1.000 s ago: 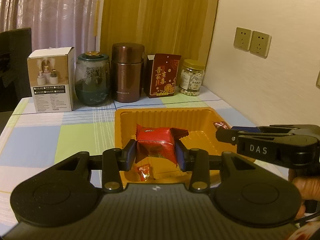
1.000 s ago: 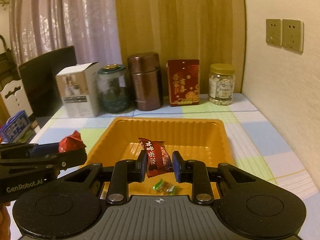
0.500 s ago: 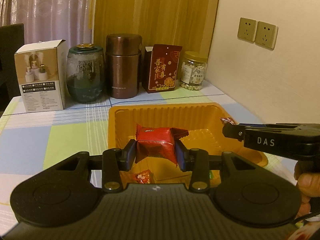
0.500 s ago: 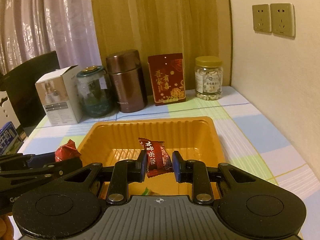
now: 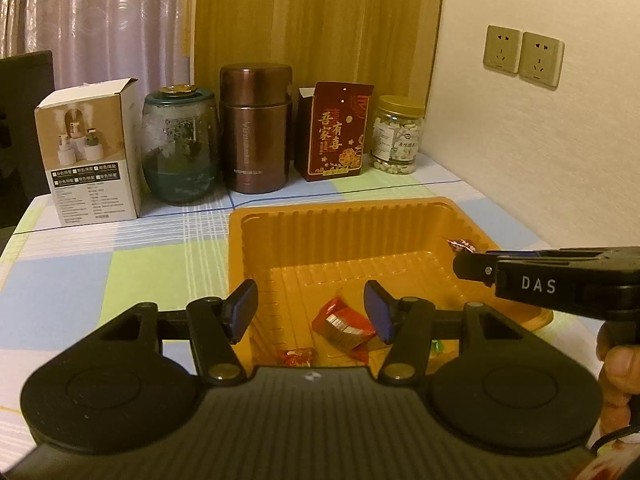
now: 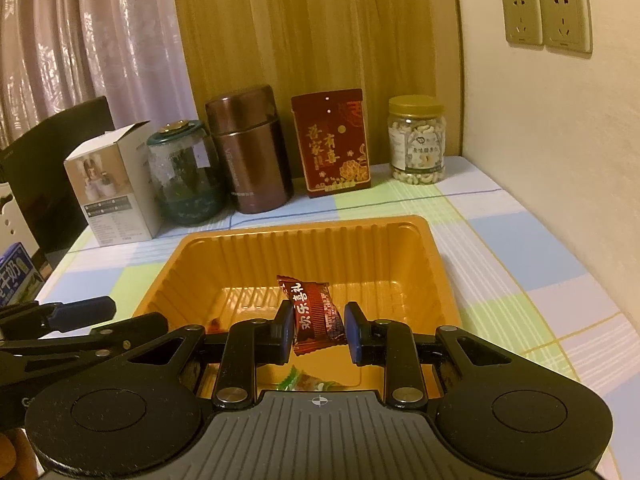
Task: Organize snacks
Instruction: 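Open the left tool while the right tool opens, dropping snacks into the tray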
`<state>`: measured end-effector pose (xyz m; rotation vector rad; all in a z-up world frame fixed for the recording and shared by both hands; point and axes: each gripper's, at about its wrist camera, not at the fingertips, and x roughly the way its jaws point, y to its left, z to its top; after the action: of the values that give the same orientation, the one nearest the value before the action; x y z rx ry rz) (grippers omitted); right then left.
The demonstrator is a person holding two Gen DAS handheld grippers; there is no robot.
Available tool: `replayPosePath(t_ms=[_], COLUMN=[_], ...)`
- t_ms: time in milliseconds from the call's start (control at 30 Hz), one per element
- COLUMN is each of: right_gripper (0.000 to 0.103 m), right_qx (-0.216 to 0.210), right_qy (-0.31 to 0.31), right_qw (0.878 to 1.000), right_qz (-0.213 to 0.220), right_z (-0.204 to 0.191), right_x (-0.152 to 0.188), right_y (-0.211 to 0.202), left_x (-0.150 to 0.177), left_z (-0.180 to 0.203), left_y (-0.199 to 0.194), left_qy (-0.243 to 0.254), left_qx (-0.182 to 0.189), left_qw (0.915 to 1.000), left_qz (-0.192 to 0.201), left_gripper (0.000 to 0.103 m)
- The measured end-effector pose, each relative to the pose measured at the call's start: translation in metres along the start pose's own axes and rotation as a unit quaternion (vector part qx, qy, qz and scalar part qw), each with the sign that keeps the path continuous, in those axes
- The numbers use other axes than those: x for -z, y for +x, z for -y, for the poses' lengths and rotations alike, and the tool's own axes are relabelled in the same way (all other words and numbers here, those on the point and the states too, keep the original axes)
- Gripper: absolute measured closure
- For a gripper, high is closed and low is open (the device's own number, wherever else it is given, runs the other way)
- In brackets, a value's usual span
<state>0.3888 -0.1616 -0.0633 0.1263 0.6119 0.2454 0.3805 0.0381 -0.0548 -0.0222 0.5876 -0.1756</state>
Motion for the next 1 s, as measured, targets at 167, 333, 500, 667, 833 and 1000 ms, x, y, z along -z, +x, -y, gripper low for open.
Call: replayPosePath(t_ms=[167, 333, 500, 667, 833, 1000], right_gripper=[0.076, 0.076, 0.076, 0.075, 0.042, 0.042], right_qx=[-0.004, -0.004, -0.003, -0.017, -0.018, -0.013], right_qy=[-0.004, -0.007, -0.005, -0.016, -0.020, -0.014], right_qw=[1.000, 1.000, 1.000, 1.000, 1.000, 1.000], right_qz=[-0.001, 0.001, 0.003, 0.007, 0.014, 0.018], right_z=[-0.003, -0.005, -0.006, -0.009, -0.012, -0.010], right_x=[0.000, 0.001, 0.001, 0.002, 0.004, 0.002], right_y=[0.000, 0.001, 0.001, 0.003, 0.004, 0.003], left_x=[0.001, 0.001, 0.001, 0.002, 0.002, 0.002], left_z=[0.000, -0.001, -0.002, -0.002, -0.004, -0.004], left_y=[-0.002, -0.003, -0.004, -0.004, -0.004, -0.005], left_qy=[0.002, 0.004, 0.002, -0.001, -0.004, -0.004], left_qx=[-0.001, -0.003, -0.003, -0.004, -0.006, -0.007], left_qw=[1.0000, 1.0000, 1.0000, 1.0000, 1.0000, 1.0000], left_qz=[0.001, 0.002, 0.000, 0.001, 0.001, 0.002], left_gripper=[0.048, 0.048, 0.048, 0.048, 0.048, 0.048])
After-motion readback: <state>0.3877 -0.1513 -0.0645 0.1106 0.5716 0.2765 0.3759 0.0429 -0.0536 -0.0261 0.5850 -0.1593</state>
